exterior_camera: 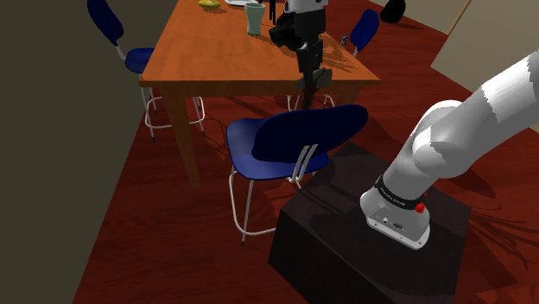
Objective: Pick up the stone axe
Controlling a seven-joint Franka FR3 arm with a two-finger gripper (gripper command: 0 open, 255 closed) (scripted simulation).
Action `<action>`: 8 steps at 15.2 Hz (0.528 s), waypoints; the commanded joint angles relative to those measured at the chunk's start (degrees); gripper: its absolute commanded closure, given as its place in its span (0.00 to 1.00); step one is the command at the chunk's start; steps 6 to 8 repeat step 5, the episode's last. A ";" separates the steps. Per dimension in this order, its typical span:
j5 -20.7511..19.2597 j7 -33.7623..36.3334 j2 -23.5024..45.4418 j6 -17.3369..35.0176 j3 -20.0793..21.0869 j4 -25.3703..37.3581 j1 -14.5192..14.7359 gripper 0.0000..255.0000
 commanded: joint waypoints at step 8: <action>0.00 0.20 -0.12 -3.20 -0.04 3.07 0.01 1.00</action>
